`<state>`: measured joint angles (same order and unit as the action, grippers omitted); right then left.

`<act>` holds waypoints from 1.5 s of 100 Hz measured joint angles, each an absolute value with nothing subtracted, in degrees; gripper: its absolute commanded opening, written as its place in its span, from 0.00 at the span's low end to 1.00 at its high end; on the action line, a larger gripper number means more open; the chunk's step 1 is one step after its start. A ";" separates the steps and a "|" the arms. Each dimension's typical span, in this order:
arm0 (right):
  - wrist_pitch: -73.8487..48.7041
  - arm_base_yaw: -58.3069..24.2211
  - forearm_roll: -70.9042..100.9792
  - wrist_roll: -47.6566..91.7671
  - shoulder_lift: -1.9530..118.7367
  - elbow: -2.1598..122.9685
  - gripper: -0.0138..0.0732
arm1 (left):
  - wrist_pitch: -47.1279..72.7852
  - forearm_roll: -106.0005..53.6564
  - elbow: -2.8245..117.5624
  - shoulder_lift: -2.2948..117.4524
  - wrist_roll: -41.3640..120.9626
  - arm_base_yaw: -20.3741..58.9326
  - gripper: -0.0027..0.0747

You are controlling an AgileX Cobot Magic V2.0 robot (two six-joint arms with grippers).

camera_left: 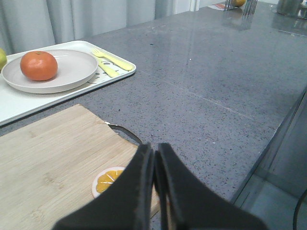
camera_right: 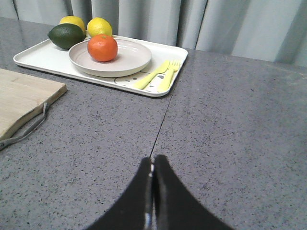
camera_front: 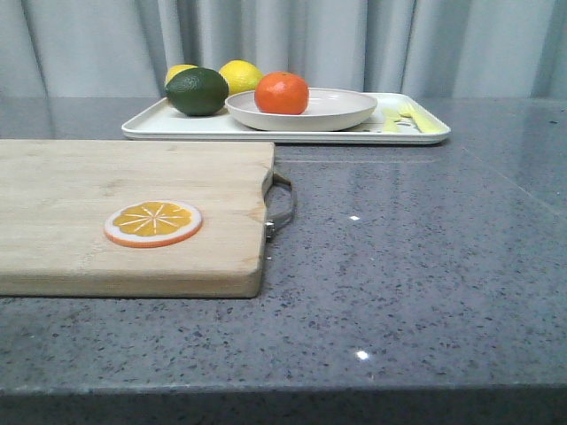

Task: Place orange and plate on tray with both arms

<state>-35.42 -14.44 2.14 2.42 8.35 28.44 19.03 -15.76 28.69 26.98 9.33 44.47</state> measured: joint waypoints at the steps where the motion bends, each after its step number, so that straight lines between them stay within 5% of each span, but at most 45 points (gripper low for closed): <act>1: -35.42 -14.44 2.14 2.42 8.35 28.44 0.08 | 19.03 -15.76 28.69 26.98 9.33 44.47 0.01; 80: -35.29 -14.44 2.14 2.30 8.35 28.44 0.08 | 17.17 -14.95 28.06 26.98 9.33 43.41 0.01; 103: -35.29 -14.44 2.14 2.30 8.35 28.44 0.08 | 6.71 -14.31 23.56 25.69 9.33 31.69 0.01; 150: -35.29 -14.44 2.14 2.30 8.35 28.44 0.08 | 5.20 -12.65 12.14 11.09 9.33 6.58 0.01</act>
<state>-35.29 -14.44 2.14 2.30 8.35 28.44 5.20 -12.65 12.14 11.09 9.33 6.58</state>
